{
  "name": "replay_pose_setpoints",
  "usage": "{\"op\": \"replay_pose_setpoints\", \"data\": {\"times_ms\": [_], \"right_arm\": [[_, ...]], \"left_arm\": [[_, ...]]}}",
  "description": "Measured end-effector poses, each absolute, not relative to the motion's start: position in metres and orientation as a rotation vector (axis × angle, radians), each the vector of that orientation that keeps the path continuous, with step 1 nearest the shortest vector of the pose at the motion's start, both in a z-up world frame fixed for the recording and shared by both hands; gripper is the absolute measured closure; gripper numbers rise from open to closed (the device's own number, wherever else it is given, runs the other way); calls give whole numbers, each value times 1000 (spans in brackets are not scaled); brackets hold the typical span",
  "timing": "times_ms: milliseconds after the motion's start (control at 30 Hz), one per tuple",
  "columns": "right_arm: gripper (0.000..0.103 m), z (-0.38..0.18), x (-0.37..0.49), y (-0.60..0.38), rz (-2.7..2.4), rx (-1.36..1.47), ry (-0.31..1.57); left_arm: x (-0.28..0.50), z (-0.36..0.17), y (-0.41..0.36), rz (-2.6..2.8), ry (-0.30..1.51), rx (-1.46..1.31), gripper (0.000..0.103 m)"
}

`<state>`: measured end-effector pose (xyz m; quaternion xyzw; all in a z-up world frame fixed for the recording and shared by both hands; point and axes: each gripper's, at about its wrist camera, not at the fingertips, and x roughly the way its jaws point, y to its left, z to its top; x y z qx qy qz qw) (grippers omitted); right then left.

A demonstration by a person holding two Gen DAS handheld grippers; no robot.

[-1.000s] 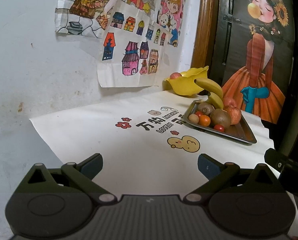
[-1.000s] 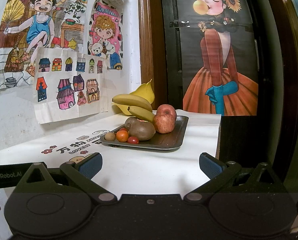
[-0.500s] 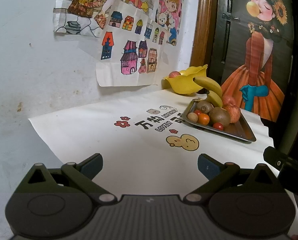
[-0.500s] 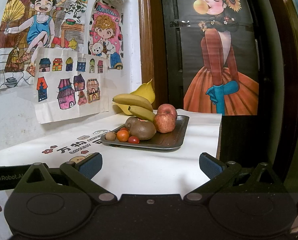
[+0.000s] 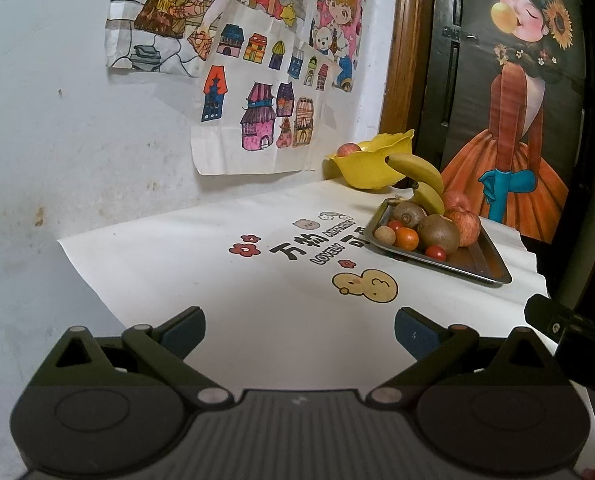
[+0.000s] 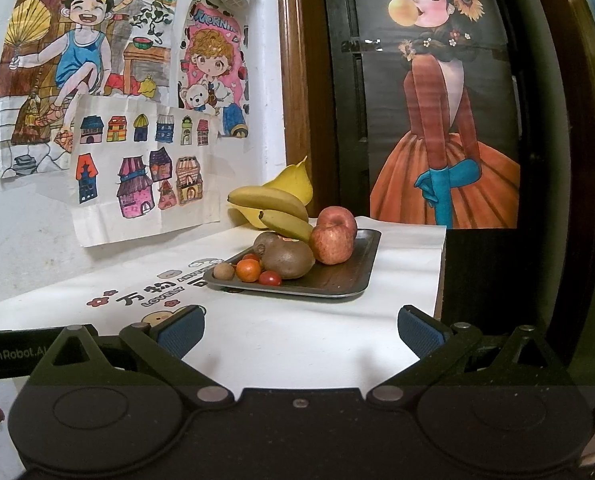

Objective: Organize fruits

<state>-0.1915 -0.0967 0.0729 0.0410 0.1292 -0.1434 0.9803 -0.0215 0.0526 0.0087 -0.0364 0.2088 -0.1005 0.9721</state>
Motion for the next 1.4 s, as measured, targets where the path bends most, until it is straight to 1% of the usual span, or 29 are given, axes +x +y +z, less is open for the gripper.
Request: {"op": "replay_pose_setpoints", "data": {"times_ms": [1400], "right_arm": [[1, 73, -192, -93, -295, 87, 261]], "left_arm": [[-26, 15, 56, -228, 398, -91, 0]]}}
